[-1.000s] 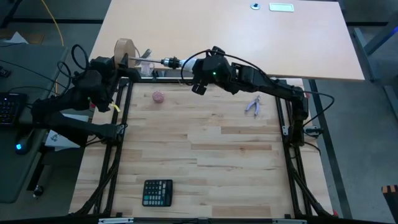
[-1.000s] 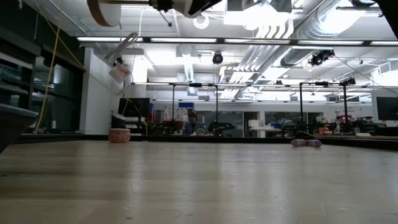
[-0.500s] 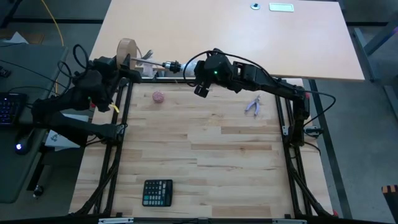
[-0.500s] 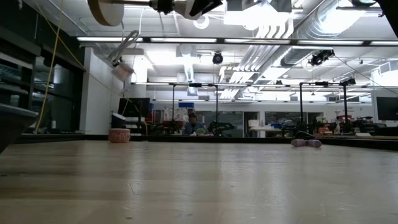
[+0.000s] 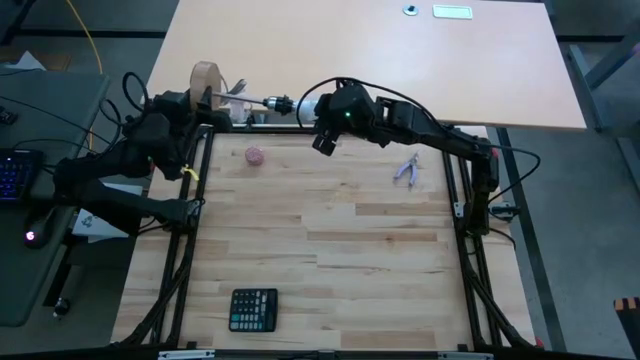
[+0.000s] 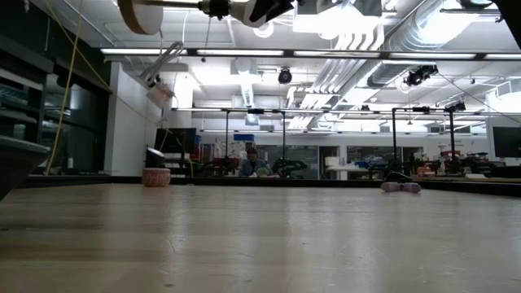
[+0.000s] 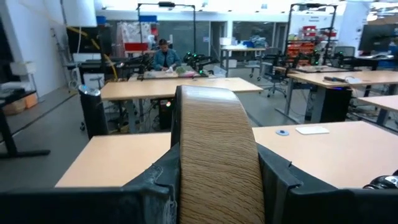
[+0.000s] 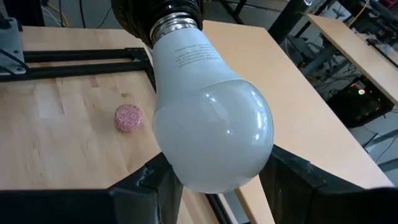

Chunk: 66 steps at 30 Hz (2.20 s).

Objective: Screw lightbulb
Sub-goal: Insert the white lightbulb into the brown lamp

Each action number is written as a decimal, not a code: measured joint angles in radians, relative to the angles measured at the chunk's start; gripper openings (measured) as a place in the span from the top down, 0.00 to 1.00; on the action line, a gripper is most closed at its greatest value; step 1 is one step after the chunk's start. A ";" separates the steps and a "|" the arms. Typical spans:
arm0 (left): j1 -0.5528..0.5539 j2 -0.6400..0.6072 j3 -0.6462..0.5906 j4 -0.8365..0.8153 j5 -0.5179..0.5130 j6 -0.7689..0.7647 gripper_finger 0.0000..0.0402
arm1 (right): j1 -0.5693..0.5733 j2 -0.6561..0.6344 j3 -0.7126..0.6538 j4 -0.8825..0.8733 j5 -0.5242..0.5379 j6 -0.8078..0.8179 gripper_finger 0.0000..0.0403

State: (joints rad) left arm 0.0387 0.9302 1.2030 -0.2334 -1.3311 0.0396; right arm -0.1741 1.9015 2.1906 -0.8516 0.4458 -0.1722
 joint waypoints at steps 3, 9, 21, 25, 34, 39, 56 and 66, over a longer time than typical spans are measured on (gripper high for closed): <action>0.000 0.000 0.000 0.007 0.017 0.028 0.71 | -0.003 0.000 0.000 -0.007 -0.008 0.000 0.56; 0.000 0.000 0.000 0.007 0.039 0.067 0.71 | -0.029 -0.006 0.000 -0.029 -0.112 0.048 0.56; 0.000 0.000 0.000 -0.002 0.064 0.089 0.71 | -0.063 -0.011 0.000 -0.052 -0.256 0.116 0.56; 0.000 0.008 0.000 -0.004 0.095 0.147 0.71 | -0.063 -0.011 0.000 -0.096 -0.277 0.115 0.56; 0.000 0.011 -0.002 0.016 0.129 0.209 0.71 | -0.066 -0.011 0.000 -0.140 -0.360 0.174 0.56; -0.001 0.019 -0.002 0.019 0.107 0.200 0.71 | -0.076 -0.011 0.000 -0.152 -0.417 0.247 0.56; -0.001 0.033 -0.002 0.032 0.076 0.130 0.71 | -0.125 -0.012 0.001 -0.155 -0.597 0.404 0.56; 0.000 0.032 0.000 0.053 0.122 0.164 0.71 | -0.170 -0.012 0.002 -0.170 -0.755 0.440 0.56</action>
State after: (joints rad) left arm 0.0391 0.9627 1.2030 -0.1803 -1.2090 0.2041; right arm -0.3441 1.8896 2.1921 -1.0212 -0.3094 0.2679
